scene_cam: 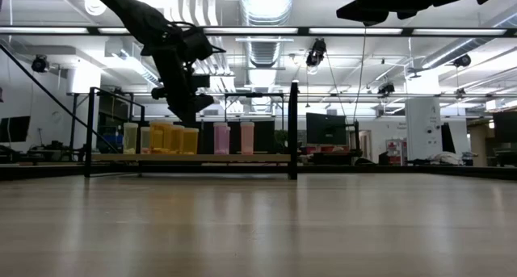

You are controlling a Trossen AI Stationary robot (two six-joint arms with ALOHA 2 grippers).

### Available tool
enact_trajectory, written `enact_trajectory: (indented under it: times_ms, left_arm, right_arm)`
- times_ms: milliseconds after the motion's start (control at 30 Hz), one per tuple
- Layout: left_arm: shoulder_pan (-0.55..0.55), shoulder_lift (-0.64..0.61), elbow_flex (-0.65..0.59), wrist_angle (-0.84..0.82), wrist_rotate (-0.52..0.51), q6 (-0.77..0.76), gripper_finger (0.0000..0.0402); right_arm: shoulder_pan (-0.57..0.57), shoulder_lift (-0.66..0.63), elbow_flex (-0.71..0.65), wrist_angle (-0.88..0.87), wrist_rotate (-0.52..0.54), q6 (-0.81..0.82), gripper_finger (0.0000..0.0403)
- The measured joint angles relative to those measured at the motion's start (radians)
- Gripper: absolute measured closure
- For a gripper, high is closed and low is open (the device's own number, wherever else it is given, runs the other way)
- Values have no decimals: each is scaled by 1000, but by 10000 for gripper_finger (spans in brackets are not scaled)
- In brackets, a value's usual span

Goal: Pick and place medicine bottles onto shelf by color
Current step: Put the orange pill bottle on the shelf to align with the orange pill bottles, then adjust the yellow pill bottle on the shelf

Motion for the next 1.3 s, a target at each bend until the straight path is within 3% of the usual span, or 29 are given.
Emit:
enact_trajectory:
  times_ms: [933, 1300]
  left_arm:
    - [-1, 5, 4, -17, -74, -2, 400]
    - [-74, -132, 37, -20, -98, -4, 400]
  right_arm:
    - [0, 0, 0, 0, 0, -3, 135]
    - [0, 0, 3, -1, 0, -29, 135]
